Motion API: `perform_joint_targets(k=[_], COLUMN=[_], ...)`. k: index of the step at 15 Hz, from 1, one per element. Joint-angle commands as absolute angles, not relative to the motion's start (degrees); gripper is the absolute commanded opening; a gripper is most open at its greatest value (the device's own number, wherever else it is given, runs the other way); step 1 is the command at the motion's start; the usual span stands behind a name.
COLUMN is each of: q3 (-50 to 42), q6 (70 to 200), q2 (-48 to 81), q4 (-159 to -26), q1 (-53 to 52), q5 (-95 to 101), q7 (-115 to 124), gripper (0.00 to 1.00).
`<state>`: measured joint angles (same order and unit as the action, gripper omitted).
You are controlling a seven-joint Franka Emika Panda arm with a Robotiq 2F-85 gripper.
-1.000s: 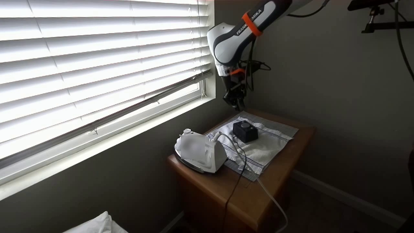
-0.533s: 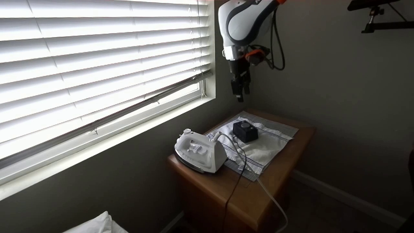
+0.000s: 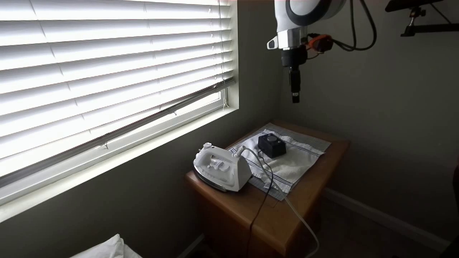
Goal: Press a button on the left side of the alarm clock.
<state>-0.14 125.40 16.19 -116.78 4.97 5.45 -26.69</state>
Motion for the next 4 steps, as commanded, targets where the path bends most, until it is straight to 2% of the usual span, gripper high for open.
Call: perform_joint_targets(k=[1, 4], q3=[0.0, 0.1], q6=[125.4, 125.8], q2=[15.1, 14.3], q4=[-117.9, -119.1], q1=[5.2, 5.1], q5=[5.4, 5.4], q7=[-27.1, -27.3], gripper=[1.00, 1.00])
